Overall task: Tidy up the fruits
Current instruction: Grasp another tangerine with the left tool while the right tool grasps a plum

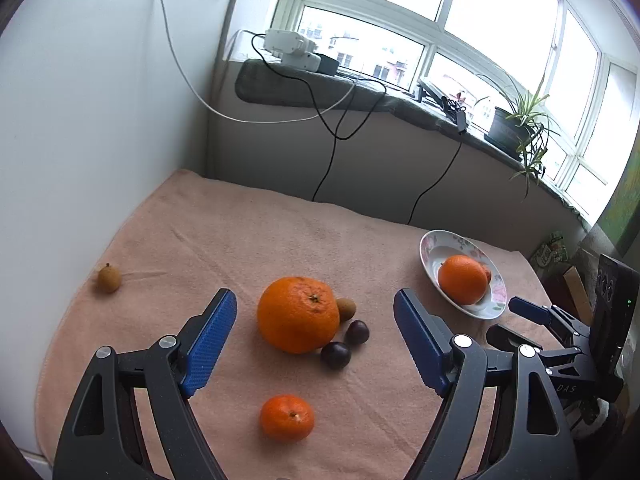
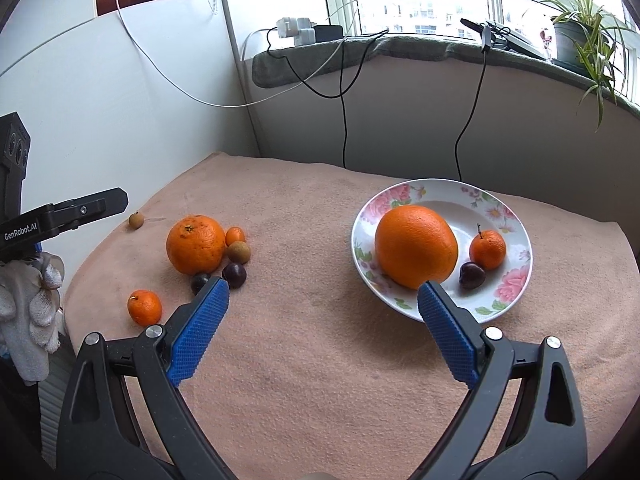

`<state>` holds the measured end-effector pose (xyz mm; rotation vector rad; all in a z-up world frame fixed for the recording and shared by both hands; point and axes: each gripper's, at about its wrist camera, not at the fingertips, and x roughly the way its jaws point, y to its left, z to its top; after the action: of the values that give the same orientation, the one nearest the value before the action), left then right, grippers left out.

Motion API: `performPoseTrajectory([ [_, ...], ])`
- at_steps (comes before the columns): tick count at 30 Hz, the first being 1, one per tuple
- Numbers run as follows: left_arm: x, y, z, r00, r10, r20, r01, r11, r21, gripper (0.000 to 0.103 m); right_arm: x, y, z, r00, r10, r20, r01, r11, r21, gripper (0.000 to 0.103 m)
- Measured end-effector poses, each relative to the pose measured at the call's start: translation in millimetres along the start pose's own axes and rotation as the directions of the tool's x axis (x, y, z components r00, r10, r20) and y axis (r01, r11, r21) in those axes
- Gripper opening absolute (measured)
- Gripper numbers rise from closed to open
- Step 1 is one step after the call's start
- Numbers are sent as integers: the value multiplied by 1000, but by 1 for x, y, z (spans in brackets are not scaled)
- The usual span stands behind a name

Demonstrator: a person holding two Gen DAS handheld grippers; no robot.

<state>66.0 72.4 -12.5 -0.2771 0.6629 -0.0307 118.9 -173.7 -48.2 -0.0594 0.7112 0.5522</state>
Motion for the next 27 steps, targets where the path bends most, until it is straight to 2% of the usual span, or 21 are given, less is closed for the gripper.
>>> performPoseTrajectory([
  [5,-9,22,-18,999,29,-17,-30,999,-40,80,13,17,0,999,39,-33,-40,999,-27,97],
  [10,-10,28,-38,998,17,-53,-20,998,-59,79,26,29,1,995,77,-59,-79,996,-33,97],
  [13,-8,28,-48,997,-4,-78,-1,998,-66,70,32,38,1,992,101,-70,-104,994,-45,96],
  [16,-7,28,-59,995,-26,-101,18,997,-72,68,41,50,-2,986,129,-106,-138,987,-80,81],
  [22,-2,27,-70,990,-44,-134,35,997,-68,66,62,72,-7,970,172,-172,-194,974,-117,65],
  [25,2,27,-74,987,-46,-151,37,997,-64,63,75,79,-9,966,169,-193,-195,973,-123,64],
  [27,5,28,-76,985,-53,-162,43,997,-69,61,82,83,-9,962,178,-208,-206,971,-121,57],
])
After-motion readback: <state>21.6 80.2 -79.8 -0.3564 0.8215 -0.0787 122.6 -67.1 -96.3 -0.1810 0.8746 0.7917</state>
